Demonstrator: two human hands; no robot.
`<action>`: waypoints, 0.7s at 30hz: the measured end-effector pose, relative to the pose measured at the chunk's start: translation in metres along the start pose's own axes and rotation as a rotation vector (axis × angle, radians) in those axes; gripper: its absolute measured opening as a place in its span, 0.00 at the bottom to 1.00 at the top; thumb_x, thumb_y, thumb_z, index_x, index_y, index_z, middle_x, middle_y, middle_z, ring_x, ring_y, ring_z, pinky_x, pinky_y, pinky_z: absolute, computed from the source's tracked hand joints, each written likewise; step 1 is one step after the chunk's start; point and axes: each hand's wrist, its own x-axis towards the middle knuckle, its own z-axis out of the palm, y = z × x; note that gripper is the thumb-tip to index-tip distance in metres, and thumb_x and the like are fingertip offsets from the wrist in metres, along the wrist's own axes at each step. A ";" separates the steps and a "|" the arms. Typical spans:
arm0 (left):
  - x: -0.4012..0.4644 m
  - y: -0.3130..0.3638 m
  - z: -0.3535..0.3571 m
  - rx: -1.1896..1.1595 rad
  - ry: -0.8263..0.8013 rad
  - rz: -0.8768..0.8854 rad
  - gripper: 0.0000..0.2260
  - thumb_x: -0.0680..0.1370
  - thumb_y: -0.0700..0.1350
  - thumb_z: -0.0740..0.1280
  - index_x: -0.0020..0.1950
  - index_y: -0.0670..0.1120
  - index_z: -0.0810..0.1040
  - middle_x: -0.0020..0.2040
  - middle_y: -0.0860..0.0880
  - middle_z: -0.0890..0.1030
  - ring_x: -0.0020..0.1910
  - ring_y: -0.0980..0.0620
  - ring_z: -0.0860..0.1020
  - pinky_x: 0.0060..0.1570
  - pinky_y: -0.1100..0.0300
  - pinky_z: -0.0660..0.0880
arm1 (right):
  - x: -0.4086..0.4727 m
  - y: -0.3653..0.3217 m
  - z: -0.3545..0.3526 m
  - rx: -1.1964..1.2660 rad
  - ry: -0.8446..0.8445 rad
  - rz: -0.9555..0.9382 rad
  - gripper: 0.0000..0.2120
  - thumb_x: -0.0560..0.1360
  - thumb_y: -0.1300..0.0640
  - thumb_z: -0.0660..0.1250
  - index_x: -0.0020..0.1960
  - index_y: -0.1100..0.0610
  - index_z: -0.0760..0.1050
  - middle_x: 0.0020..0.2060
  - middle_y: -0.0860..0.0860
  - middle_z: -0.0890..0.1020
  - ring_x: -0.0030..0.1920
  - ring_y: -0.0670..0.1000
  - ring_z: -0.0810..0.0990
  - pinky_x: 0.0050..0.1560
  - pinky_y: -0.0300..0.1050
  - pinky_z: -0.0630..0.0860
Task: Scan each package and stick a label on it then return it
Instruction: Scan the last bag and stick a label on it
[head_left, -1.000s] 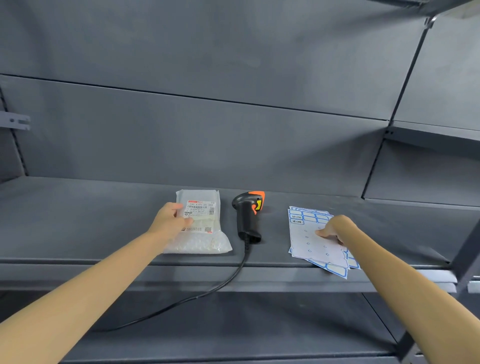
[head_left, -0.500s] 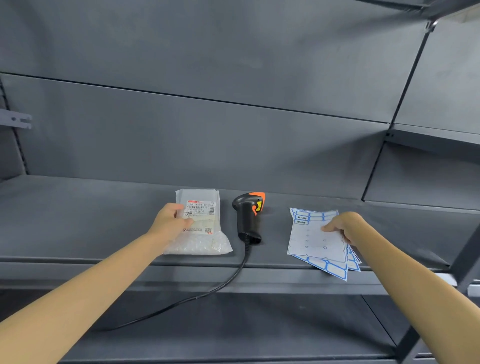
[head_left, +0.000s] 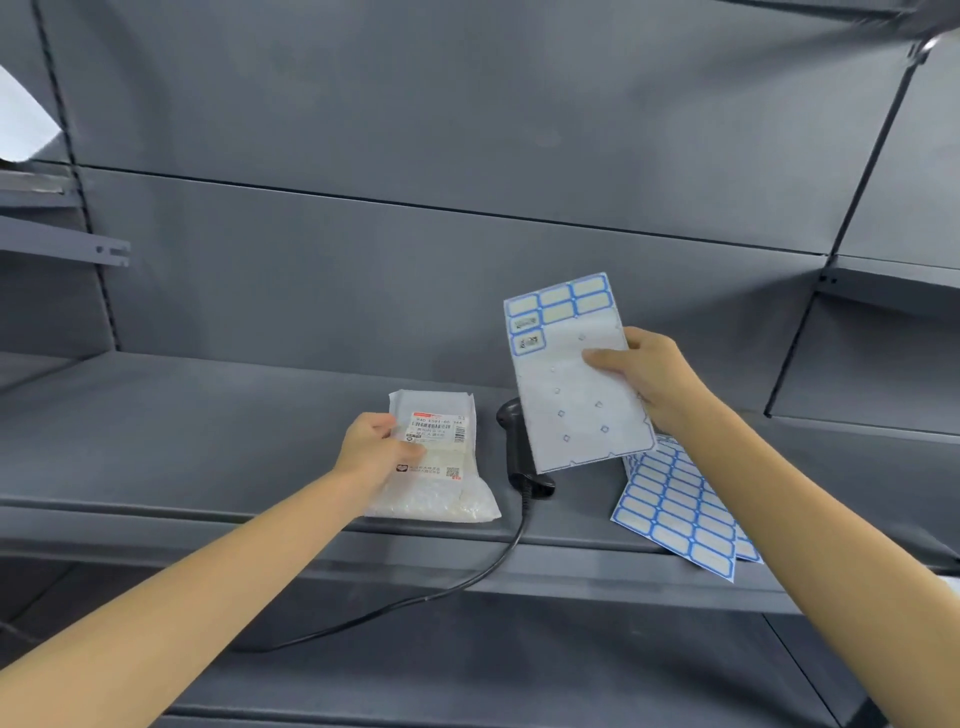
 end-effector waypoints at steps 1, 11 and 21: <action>-0.001 0.002 0.000 0.006 0.032 0.017 0.22 0.75 0.43 0.73 0.66 0.42 0.71 0.63 0.49 0.75 0.56 0.51 0.74 0.53 0.58 0.69 | -0.004 -0.002 0.008 0.035 -0.047 -0.005 0.07 0.72 0.66 0.71 0.49 0.60 0.79 0.45 0.57 0.84 0.38 0.56 0.84 0.42 0.51 0.83; -0.010 0.048 -0.001 -0.561 -0.137 0.075 0.10 0.79 0.47 0.66 0.52 0.41 0.80 0.46 0.47 0.86 0.44 0.52 0.84 0.41 0.62 0.80 | -0.019 0.015 0.073 -0.083 -0.334 -0.029 0.18 0.70 0.60 0.76 0.57 0.62 0.76 0.49 0.56 0.85 0.46 0.55 0.85 0.48 0.51 0.82; -0.013 0.039 -0.013 -0.532 -0.095 0.017 0.10 0.78 0.39 0.67 0.58 0.43 0.79 0.52 0.45 0.84 0.48 0.48 0.83 0.46 0.56 0.79 | -0.027 0.028 0.105 -0.422 -0.122 -0.122 0.25 0.72 0.56 0.73 0.65 0.56 0.67 0.59 0.52 0.74 0.57 0.53 0.74 0.53 0.45 0.72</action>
